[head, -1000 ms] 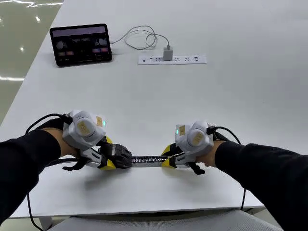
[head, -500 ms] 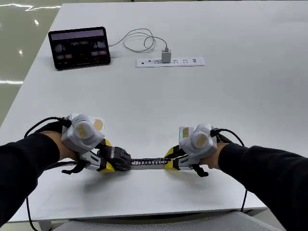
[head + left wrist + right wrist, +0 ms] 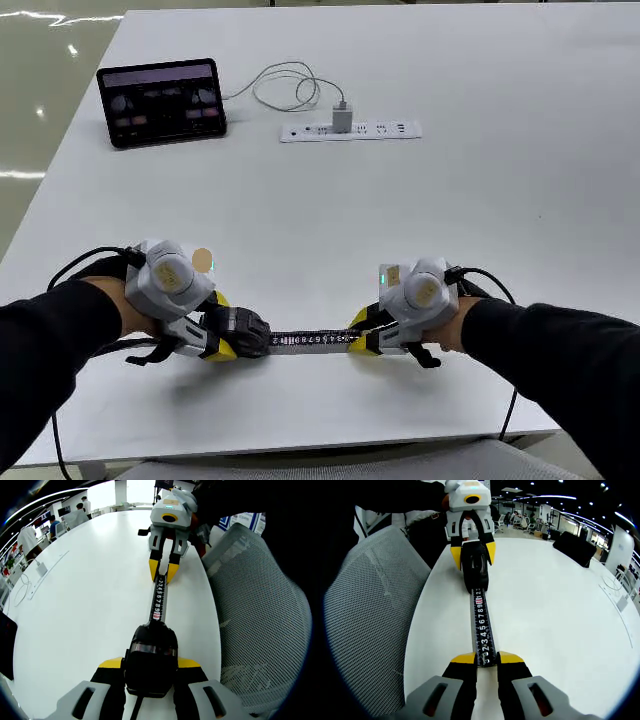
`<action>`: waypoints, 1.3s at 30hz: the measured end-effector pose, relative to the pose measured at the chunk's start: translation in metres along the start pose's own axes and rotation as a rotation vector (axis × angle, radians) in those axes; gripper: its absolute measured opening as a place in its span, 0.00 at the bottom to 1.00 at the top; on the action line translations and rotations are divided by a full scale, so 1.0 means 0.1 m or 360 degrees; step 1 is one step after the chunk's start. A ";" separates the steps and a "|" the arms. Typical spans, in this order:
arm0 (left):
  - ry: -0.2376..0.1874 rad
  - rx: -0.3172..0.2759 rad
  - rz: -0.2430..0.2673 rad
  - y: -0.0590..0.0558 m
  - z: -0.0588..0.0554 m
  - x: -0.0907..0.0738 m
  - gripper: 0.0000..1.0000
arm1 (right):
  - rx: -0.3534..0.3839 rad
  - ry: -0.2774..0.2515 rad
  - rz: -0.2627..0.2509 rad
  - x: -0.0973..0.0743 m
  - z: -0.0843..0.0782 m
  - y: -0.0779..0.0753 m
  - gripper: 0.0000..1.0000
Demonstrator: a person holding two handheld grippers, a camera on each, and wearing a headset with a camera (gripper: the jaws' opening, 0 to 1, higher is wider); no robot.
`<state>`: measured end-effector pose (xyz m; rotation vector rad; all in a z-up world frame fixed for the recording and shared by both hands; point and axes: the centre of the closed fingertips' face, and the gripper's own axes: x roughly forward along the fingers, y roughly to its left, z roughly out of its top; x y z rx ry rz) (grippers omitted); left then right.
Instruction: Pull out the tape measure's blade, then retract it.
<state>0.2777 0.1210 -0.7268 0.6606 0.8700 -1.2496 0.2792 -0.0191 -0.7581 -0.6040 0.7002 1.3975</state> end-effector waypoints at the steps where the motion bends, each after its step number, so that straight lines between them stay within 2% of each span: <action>1: 0.0000 0.0000 0.0000 0.00 0.00 0.00 0.33 | 0.0001 0.0001 0.0000 0.00 0.00 0.00 0.10; 26: -0.0001 -0.0004 0.0007 -0.03 0.01 -0.01 0.33 | 0.0000 0.0016 -0.0001 -0.08 -0.08 0.00 0.10; 39: -0.0001 -0.0011 0.0009 -0.03 0.01 -0.01 0.33 | 0.0009 0.0032 -0.0009 -0.17 -0.18 -0.04 0.10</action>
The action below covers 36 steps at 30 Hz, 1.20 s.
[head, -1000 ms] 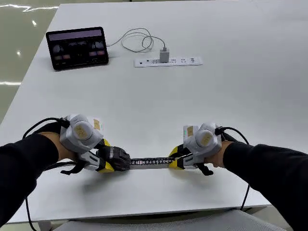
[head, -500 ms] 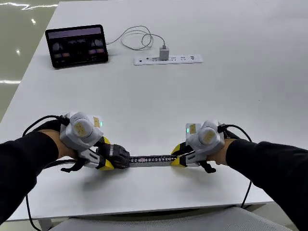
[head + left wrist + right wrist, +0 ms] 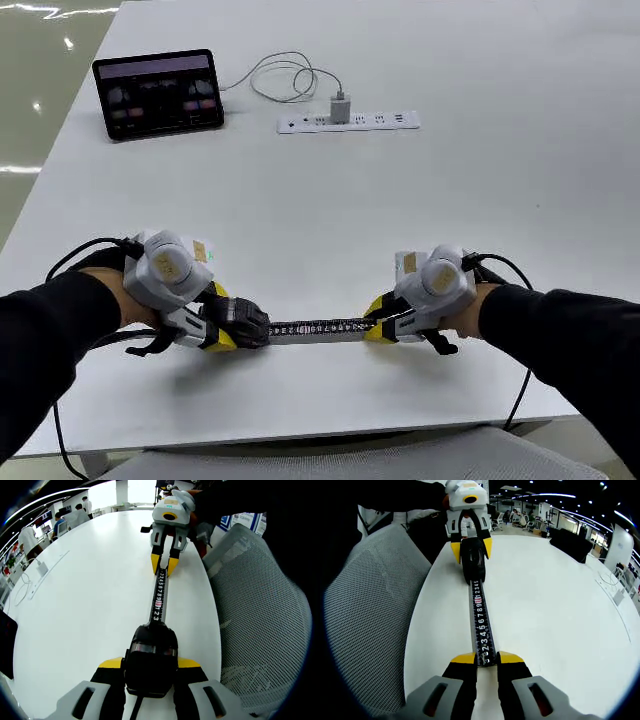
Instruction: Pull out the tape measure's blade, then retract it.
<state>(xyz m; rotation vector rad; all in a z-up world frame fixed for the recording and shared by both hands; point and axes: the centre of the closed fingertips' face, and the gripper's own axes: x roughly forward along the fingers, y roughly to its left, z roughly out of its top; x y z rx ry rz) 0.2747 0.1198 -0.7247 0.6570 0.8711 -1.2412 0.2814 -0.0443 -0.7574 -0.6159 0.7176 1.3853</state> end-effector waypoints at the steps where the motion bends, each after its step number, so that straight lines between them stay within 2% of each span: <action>1: 0.0000 -0.0001 0.0000 0.00 0.00 0.00 0.33 | -0.0004 0.0005 0.0001 -0.01 -0.01 0.00 0.10; 36: -0.0009 -0.0012 0.0004 0.00 0.00 0.00 0.33 | 0.0006 0.0051 -0.0007 -0.18 -0.23 -0.03 0.10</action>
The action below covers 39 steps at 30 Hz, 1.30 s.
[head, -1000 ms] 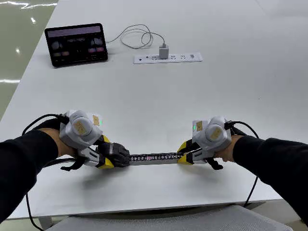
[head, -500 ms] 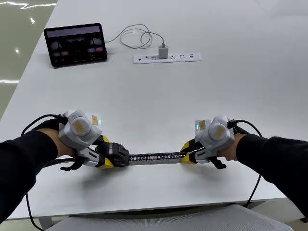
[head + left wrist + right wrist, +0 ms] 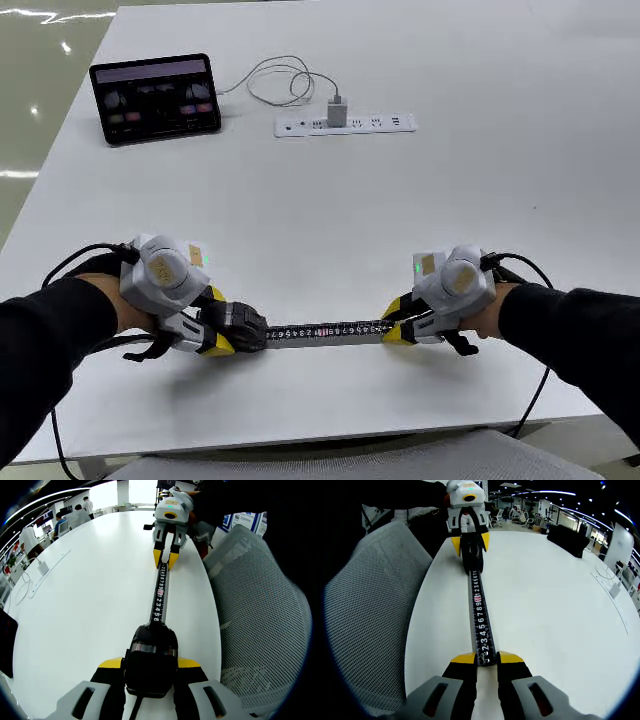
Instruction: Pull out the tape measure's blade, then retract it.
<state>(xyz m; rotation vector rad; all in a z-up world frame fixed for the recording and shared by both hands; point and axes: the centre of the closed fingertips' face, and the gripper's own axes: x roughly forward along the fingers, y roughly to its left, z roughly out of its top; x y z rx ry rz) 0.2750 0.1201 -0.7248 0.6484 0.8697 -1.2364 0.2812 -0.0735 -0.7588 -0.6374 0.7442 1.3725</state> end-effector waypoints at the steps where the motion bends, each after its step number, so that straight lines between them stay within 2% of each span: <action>1: 0.0000 0.0000 0.0000 0.00 0.00 0.00 0.33 | 0.0001 0.0001 0.0000 0.00 0.00 0.00 0.10; 39: 0.0007 0.0008 0.0005 0.01 -0.01 0.01 0.33 | 0.0043 0.0019 -0.0021 -0.20 -0.24 -0.05 0.10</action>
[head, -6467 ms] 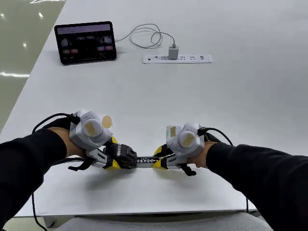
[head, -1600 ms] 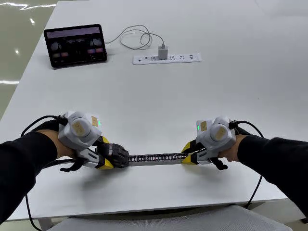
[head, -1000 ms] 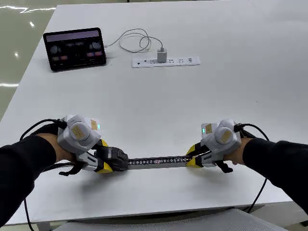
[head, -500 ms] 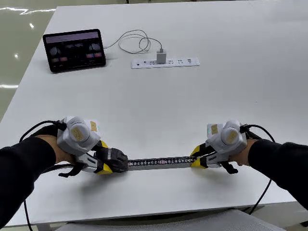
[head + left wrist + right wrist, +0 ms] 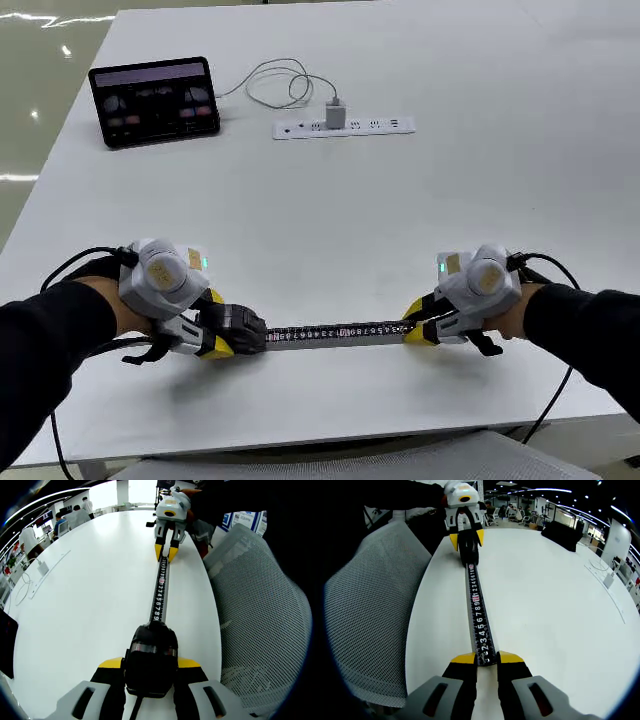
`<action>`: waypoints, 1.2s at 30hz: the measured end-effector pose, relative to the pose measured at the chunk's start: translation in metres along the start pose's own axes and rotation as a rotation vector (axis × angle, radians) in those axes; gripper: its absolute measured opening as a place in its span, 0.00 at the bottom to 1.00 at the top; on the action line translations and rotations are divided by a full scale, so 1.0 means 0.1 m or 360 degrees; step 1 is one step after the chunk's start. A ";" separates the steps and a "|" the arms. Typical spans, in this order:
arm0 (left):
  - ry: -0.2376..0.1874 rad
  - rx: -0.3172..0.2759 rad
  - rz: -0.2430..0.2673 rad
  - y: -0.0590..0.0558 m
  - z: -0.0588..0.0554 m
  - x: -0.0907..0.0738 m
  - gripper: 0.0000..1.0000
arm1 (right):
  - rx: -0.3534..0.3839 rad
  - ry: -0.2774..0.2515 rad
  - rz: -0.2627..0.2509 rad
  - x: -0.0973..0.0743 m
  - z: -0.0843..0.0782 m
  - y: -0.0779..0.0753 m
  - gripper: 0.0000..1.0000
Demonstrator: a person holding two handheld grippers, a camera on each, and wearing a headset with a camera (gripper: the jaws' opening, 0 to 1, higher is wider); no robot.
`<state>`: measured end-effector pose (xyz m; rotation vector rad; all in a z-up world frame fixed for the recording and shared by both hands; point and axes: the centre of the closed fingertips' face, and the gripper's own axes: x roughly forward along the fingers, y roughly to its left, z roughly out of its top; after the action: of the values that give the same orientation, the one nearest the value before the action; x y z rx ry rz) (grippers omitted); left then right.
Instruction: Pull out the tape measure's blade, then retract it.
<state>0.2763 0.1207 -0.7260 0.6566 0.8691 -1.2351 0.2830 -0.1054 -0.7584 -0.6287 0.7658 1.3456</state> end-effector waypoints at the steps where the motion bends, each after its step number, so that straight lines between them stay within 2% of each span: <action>1: 0.0000 0.0004 -0.0002 0.00 0.00 0.00 0.33 | 0.0000 0.0002 0.0000 -0.01 -0.01 0.00 0.10; 36: 0.0001 -0.0010 0.0012 -0.02 0.01 -0.01 0.33 | 0.0050 0.0027 -0.0011 -0.15 -0.21 -0.05 0.10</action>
<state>0.2747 0.1196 -0.7248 0.6547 0.8701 -1.2246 0.2849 -0.1316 -0.7593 -0.6183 0.7963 1.3210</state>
